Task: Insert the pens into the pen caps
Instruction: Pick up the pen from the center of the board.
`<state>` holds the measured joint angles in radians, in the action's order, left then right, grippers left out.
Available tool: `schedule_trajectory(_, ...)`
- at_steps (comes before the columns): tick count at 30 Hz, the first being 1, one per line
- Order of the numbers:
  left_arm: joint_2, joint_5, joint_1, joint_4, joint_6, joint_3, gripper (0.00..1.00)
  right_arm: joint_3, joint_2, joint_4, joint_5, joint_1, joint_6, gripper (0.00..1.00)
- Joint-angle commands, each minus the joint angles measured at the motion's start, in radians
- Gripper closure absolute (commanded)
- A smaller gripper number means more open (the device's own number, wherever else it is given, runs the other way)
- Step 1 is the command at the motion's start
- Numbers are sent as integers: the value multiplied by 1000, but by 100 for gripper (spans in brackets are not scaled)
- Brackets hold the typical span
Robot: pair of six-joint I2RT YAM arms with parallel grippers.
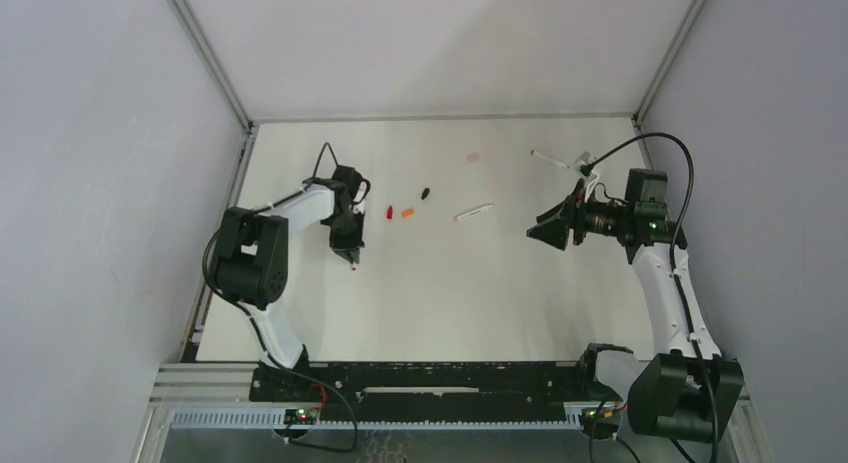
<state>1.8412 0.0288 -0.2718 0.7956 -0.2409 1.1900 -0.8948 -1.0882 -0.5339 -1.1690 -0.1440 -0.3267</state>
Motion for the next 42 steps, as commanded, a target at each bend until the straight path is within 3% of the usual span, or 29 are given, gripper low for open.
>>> schedule_trajectory(1,-70,30,-4,-46,-54,-40,78,-16,-20,11,-15,29,-15,35)
schedule_trajectory(5,-26,16,-4,-55,-64,12,71,-16,-34,23,-15,64,-17,35)
schedule_trajectory(13,69,-24,-4,-7,-77,101,72,-16,-32,29,-16,82,-11,35)
schedule_trajectory(21,49,-62,-18,2,-105,49,84,-16,-38,30,-22,82,-14,35)
schedule_trajectory(24,35,-47,-28,-14,-113,28,99,-16,-44,32,-24,93,-12,35)
schedule_trajectory(28,-38,-23,-43,-53,-131,2,100,-20,-56,15,-19,133,-16,36)
schedule_trajectory(36,-338,233,-102,-316,-159,-73,100,-95,-80,-12,97,287,-83,40)
schedule_trajectory(42,-535,424,-161,-770,-305,-180,100,-163,-103,153,115,361,64,40)
